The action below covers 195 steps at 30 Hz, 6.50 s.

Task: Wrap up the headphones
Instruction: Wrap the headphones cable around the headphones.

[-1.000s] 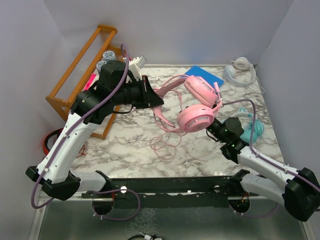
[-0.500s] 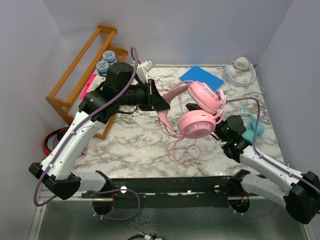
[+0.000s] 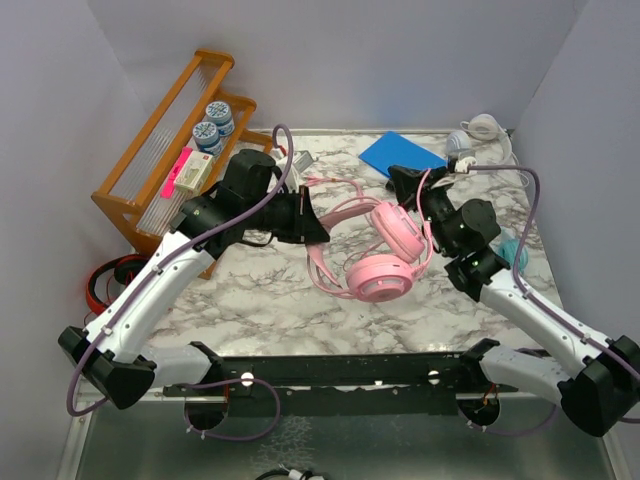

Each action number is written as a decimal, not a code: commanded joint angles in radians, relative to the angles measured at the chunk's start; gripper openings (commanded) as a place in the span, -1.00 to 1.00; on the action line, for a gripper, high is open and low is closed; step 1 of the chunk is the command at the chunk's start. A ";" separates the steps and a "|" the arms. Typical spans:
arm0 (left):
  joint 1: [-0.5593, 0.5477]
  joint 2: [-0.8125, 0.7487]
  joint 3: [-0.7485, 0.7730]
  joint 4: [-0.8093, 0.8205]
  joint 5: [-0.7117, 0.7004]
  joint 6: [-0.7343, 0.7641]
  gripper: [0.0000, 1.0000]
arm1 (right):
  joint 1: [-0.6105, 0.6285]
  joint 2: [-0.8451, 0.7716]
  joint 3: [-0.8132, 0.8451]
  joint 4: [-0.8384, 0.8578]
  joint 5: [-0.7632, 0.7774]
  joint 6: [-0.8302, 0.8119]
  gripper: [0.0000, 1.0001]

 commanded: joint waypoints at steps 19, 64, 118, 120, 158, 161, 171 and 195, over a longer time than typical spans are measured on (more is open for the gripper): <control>-0.001 -0.020 -0.093 0.029 0.121 0.070 -1.00 | -0.081 0.060 0.067 0.123 -0.196 -0.090 -0.91; -0.050 -0.033 0.211 0.040 0.055 0.110 -1.00 | -0.161 0.258 0.018 0.123 -0.665 0.032 -0.50; 0.093 -0.026 -0.058 0.095 -1.184 0.458 -1.00 | 0.178 0.379 0.674 -0.954 -0.396 -0.413 -0.77; 0.090 -0.020 -0.049 0.089 -1.203 0.437 -1.00 | 0.178 0.373 0.656 -0.952 -0.389 -0.410 -0.75; 0.090 0.006 0.686 -0.106 -0.627 0.042 -1.00 | 0.123 0.304 -0.003 0.322 -0.367 -0.254 0.83; 0.090 0.015 0.684 -0.101 -0.617 0.034 -1.00 | 0.123 0.327 0.026 0.291 -0.518 -0.243 0.30; 0.091 0.075 0.591 -0.007 -0.608 -0.023 -1.00 | 0.218 0.356 0.071 0.191 -0.720 -0.121 -0.61; 0.370 0.074 0.114 0.667 0.306 -0.649 -1.00 | 0.200 0.279 -0.064 0.158 -0.566 0.087 -0.97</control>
